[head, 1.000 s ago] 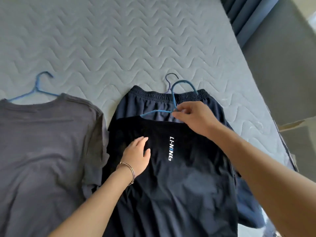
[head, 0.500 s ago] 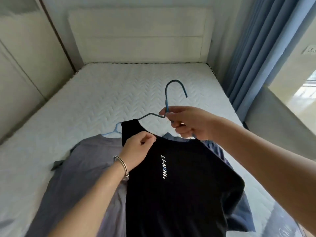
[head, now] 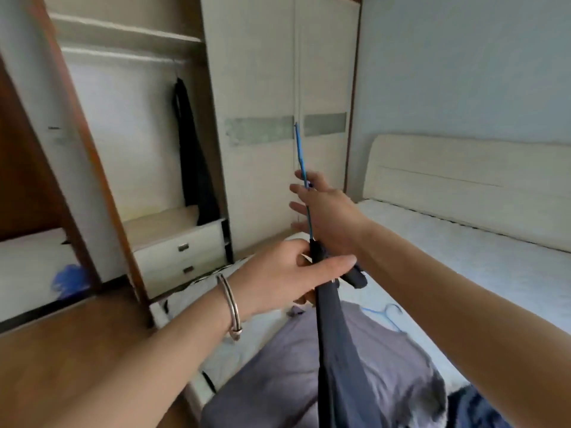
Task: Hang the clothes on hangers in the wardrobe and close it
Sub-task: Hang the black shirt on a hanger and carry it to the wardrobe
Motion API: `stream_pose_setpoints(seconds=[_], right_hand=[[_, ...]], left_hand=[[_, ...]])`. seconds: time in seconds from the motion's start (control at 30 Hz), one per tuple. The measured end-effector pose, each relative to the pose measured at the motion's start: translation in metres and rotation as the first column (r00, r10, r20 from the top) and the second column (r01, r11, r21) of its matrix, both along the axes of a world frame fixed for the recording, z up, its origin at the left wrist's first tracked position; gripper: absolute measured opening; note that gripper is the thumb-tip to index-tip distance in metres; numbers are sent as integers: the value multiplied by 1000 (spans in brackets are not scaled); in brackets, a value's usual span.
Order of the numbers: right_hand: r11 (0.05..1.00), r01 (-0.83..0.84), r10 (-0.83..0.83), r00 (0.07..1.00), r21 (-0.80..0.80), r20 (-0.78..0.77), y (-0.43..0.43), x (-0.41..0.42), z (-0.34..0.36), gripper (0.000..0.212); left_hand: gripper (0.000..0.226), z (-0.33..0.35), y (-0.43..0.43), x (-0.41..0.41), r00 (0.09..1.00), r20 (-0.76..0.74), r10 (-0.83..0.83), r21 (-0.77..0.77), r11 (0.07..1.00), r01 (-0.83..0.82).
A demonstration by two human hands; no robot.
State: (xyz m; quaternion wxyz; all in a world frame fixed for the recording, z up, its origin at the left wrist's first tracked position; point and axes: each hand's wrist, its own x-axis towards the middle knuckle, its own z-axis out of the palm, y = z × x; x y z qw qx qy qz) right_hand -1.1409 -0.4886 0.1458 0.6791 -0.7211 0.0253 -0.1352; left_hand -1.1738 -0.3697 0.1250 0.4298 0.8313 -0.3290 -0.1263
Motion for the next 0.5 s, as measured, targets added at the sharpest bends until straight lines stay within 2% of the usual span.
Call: stream_pose_setpoints(seconds=[0.1,0.17,0.23,0.3,0.33,0.5], right_hand=[[986,-95,98,995,-137,13,75,43,8,34],[955,-197,206,978,-223,16,118,70,18,37],[933,-243,269,961,-266,66,157,95,31,32],[938,-183,236,959,-293,155,197,123,46,17],[920,-134,221,954,-367,205,215,137,52,12],[742,104,252,872,-663,419,300,195,70,8]], left_hand=[[26,-1,66,47,960,194,204,25,977,-212],[24,-1,119,84,908,299,294,57,944,-325],[19,2,177,117,856,368,362,55,911,-409],[23,12,234,146,778,445,444,11,866,-500],[24,17,259,159,734,473,487,-18,838,-545],[21,39,359,210,547,576,608,-171,744,-646]])
